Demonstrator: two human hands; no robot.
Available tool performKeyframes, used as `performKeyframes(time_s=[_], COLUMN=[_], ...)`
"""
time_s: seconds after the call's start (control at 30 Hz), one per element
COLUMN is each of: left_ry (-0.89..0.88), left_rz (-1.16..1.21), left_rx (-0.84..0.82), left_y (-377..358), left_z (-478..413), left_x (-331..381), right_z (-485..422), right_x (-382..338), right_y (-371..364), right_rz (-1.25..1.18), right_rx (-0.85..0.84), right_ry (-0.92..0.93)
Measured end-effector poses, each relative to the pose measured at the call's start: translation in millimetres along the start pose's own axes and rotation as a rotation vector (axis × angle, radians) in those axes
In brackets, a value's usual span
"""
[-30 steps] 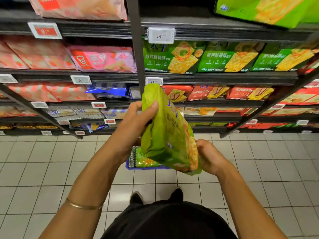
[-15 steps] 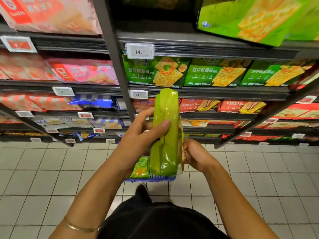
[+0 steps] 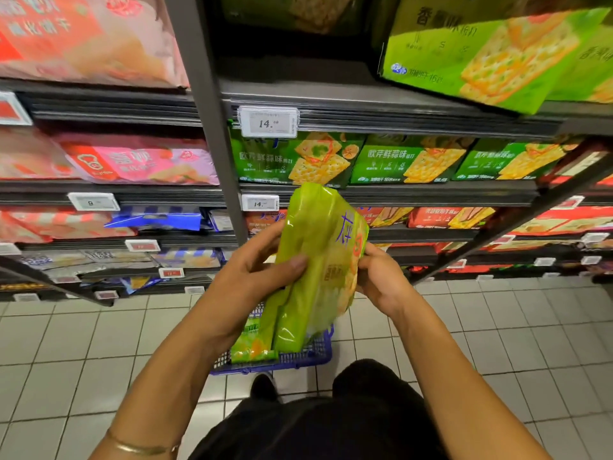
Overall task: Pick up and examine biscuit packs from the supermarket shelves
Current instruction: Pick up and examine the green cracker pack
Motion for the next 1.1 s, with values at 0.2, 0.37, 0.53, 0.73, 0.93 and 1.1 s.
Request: performKeyframes(time_s=[0.2, 0.37, 0.53, 0.73, 0.93, 1.1], left_ry=[-0.009, -0.043, -0.061, 0.136, -0.111, -0.548], left_rz=[0.111, 0.175, 0.237, 0.362, -0.022, -0.542], left_rx=[0.106, 0.174, 0.283, 0.471, 0.435, 0.533], left_y=[7, -11, -21, 12, 9, -13], left_z=[-11, -23, -31, -24, -51, -112], left_x=[-5, -3, 0, -4, 38, 112], right_z=[-14, -22, -21, 9, 47, 47], right_x=[-20, -44, -65, -116, -190, -218], right_y=[13, 25, 30, 68, 80, 92], right_rz=[0.04, 0.098, 0.104, 0.061, 0.052, -0.035], right_rx=[-0.019, -0.063, -0.133, -0.309, -0.267, 0.023], right_ry=[0.114, 0.144, 0.081, 0.176, 0.693, 0.906])
Point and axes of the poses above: each hand's wrist, its own z-axis away from the middle knuckle, its own y-axis out of the back of the hand, x = y × z, the point moved 2 cm from there along -z, towards the middle knuckle, and after that the axes turned 1 degree about z, right-handed, at the moved point
